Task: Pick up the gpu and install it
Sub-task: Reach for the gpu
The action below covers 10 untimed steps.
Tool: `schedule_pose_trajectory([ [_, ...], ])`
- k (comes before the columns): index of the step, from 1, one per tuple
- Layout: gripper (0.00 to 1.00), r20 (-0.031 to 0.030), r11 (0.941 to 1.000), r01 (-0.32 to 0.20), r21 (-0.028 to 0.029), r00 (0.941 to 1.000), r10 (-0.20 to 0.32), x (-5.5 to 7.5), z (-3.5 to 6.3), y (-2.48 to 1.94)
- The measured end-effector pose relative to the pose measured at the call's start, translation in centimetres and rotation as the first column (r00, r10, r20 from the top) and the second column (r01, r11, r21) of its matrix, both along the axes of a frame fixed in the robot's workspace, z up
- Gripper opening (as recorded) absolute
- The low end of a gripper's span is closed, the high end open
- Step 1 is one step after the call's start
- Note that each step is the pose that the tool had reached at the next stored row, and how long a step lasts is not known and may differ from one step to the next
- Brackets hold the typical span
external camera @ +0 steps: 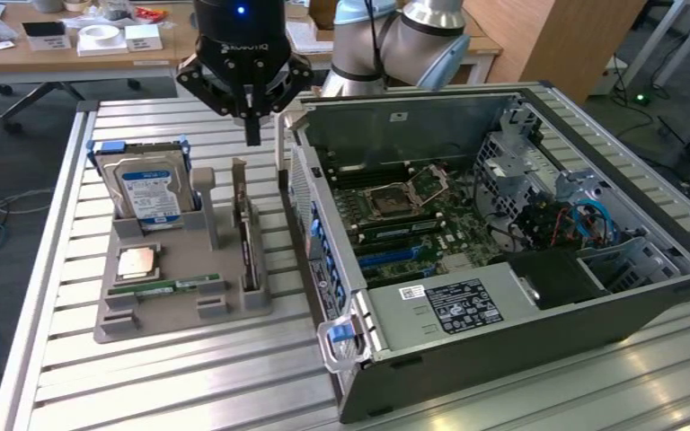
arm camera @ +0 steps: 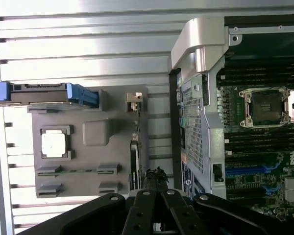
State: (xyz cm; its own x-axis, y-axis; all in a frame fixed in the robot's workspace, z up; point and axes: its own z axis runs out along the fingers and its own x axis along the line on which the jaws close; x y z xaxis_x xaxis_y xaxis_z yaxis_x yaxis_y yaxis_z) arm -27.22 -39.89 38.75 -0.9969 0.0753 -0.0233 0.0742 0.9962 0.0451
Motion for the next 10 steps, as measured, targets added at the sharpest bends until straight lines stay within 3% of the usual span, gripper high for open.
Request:
schedule_pose_trajectory([
  [10,0.11,0.0,1.0,0.0,0.0,1.0,0.0,-0.83,-0.07,0.0],
])
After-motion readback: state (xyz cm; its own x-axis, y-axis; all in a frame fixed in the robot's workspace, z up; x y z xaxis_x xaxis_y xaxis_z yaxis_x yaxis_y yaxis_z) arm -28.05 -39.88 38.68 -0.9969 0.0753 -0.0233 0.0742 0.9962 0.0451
